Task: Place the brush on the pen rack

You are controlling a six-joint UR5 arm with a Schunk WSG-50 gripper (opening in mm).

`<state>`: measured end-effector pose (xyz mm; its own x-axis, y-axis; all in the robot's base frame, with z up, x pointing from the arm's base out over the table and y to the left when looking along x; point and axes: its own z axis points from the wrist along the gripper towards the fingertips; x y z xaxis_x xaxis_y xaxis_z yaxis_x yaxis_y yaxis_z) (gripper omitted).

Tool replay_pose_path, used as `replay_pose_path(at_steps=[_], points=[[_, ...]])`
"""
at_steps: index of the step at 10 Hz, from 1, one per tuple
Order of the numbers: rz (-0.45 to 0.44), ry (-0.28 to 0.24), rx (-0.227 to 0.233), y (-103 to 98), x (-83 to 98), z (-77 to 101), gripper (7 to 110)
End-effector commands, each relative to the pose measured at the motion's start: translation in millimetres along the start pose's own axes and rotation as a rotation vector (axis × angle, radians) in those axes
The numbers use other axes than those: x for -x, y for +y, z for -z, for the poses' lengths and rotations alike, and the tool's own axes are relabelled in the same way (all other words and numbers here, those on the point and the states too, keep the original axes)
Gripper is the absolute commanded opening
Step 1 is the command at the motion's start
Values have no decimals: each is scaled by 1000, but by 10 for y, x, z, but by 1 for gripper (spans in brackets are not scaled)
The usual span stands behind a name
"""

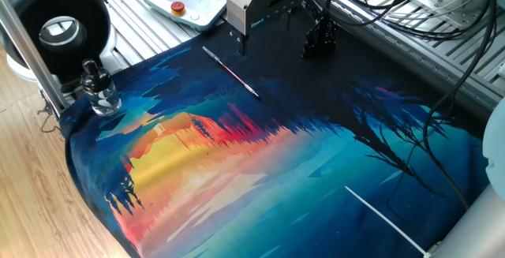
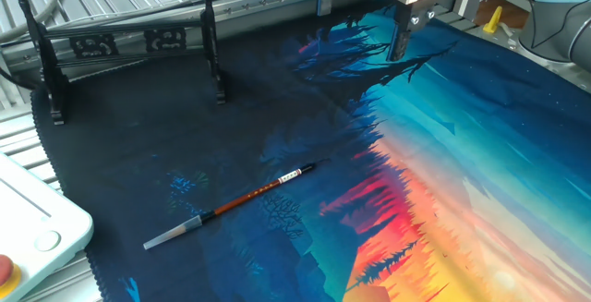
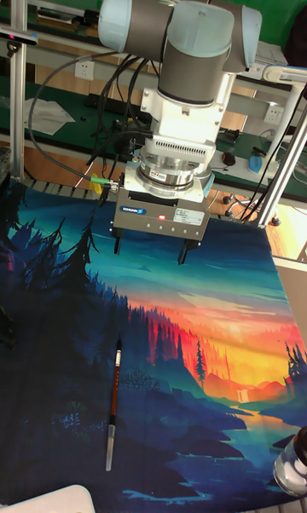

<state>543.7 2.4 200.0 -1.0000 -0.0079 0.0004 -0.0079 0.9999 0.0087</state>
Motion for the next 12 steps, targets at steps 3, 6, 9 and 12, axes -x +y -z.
replay_pose_path(at_steps=[3,6,9,12], points=[[-6,175,150,420,-405,30,7],[-26,165,157,450,-376,29,7],[-66,174,145,422,-430,107,7],[-51,171,179,504,-436,147,7]])
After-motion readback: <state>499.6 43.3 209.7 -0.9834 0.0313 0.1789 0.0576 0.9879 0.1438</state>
